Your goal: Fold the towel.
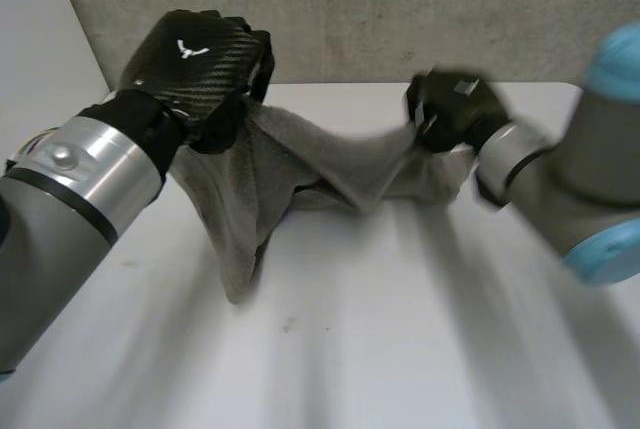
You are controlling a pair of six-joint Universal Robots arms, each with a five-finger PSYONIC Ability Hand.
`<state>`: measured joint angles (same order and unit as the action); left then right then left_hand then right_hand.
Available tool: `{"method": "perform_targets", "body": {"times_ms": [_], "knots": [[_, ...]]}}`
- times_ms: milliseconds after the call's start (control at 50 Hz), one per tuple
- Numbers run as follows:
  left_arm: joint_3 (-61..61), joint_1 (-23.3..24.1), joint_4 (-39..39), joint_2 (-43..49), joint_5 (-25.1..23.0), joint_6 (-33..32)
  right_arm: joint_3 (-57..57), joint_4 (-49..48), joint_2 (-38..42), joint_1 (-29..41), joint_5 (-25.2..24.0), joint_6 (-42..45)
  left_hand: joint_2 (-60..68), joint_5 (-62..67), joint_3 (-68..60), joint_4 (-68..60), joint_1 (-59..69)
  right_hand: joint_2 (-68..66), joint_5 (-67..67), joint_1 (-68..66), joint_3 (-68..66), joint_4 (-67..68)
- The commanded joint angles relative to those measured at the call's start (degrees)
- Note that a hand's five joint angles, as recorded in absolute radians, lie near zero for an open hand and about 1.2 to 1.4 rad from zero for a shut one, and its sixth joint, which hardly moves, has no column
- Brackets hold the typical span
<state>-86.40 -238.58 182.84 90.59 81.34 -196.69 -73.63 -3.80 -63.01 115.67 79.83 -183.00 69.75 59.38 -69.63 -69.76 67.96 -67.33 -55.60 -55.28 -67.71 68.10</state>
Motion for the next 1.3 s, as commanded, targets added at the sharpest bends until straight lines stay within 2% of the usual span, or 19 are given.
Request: {"method": "perform_targets", "body": {"times_ms": [20,60,120,160,280,360,380,400,440,460,500,560,660,780,820,920,1040,1180,1300], "knots": [[-4.29,-3.21,0.5,-3.05,-0.31,0.43,13.69,16.54,-9.15,-6.51,-4.42,16.0,10.25,10.62,-10.37,-10.24,12.04,-12.67,-14.4,-24.72,-12.29,11.9],[-4.3,-3.21,0.5,-3.05,-0.31,0.43,21.3,24.77,-7.93,-8.09,-7.3,17.14,10.25,10.62,-10.37,-10.24,12.04,-12.67,-14.4,-24.72,-12.29,11.9],[-6.94,-3.38,2.35,-3.14,-0.31,0.43,23.97,28.06,-6.77,-8.97,-9.34,18.2,10.25,10.62,-10.37,-10.24,12.04,-12.67,-14.4,-24.72,-12.29,11.9],[-8.86,-3.47,4.1,-2.88,-0.4,0.43,28.44,31.74,-1.7,-8.89,-11.26,20.82,10.25,10.62,-10.37,-10.24,12.04,-12.67,-14.4,-24.72,-12.29,11.9],[-10.98,-3.56,5.86,-1.82,-0.48,0.6,29.77,32.98,4.12,-5.28,-10.3,23.83,10.25,10.62,-10.37,-10.24,12.04,-12.67,-14.4,-24.72,-12.29,11.9],[-11.86,-3.47,7.09,1.68,-0.4,0.34,29.51,32.89,11.66,-2.3,-8.03,26.28,10.25,10.62,-10.37,-10.24,12.04,-12.67,-14.4,-24.72,-12.29,11.9],[-11.86,-3.47,7.09,1.69,-0.4,0.34,29.25,32.98,13.25,-1.95,-6.54,27.42,10.25,10.62,-10.37,-10.24,12.04,-4.4,-6.13,-16.46,-4.03,3.63],[-11.77,-3.56,7.44,3.08,-0.31,0.25,29.25,32.98,13.26,-1.94,-6.53,27.43,10.25,10.62,-10.37,-10.24,12.04,-4.32,-6.05,-16.37,-3.94,3.55],[-11.33,-3.56,7.88,5.37,-0.31,0.08,28.2,33.16,14.06,-1.16,-2.07,29.36,10.25,10.62,-10.37,-10.24,12.04,42.08,40.35,30.02,42.45,-42.85],[-11.33,-3.56,7.88,5.38,-0.31,0.08,28.19,33.16,14.06,-1.15,-2.04,29.36,10.25,10.62,-10.37,-10.24,12.04,42.28,40.55,30.22,42.65,-43.05],[-11.24,-3.74,8.06,6.17,-0.31,-0.01,24.96,32.98,10.91,-0.97,2.42,28.58,10.25,10.62,-10.37,-10.24,12.04,51.84,50.1,39.78,52.21,-52.61],[-10.89,-4.88,8.67,7.4,-0.22,-0.1,21.6,32.19,7.73,-1.33,3.76,27.43,10.25,10.62,-10.37,-10.24,12.04,52.54,50.81,40.48,52.91,-53.31],[-10.8,-7.78,9.73,9.16,-0.31,-0.19,-0.41,21.67,-6.04,-4.83,2.36,24.62,10.25,10.62,-10.37,-10.24,12.04,46.17,44.44,34.11,46.54,-46.94],[-10.36,-9.27,10.52,11.54,-0.31,-0.19,-14.35,16.46,-13.01,-5.99,1.74,24.0,10.25,10.62,-10.37,-10.24,12.04,38.75,37.02,26.69,39.12,-39.52],[-10.1,-9.36,10.7,12.33,-0.31,-0.19,-22.04,14.8,-15.9,-6.07,-0.62,24.52,10.25,10.62,-10.37,-10.24,12.04,36.4,34.67,24.35,36.78,-37.17],[-9.31,-9.71,11.48,15.05,-0.31,-0.19,-31.28,10.94,-18.28,-6.34,-3.71,24.97,10.25,10.62,-10.37,-10.24,12.04,35.22,33.48,23.16,35.59,-35.98],[-9.31,-10.33,11.75,16.37,-0.31,-0.19,-39.56,3.38,-19.61,-6.42,-3.89,26.19,10.25,10.62,-10.37,-10.24,12.04,35.22,33.48,23.16,35.59,-35.98],[-9.13,-10.33,11.84,16.72,-0.31,-0.19,-43.52,-2.25,-18.47,-6.51,-3.54,28.22,10.25,10.62,-10.37,-10.24,12.04,32.7,30.97,20.64,33.07,-33.47],[-9.31,-10.42,11.84,16.72,-0.31,-0.19,-43.79,-8.93,-12.85,-8.09,-1.44,31.55,10.25,10.62,-10.37,-10.24,12.04,26.32,24.59,14.26,26.69,-27.09]]}}
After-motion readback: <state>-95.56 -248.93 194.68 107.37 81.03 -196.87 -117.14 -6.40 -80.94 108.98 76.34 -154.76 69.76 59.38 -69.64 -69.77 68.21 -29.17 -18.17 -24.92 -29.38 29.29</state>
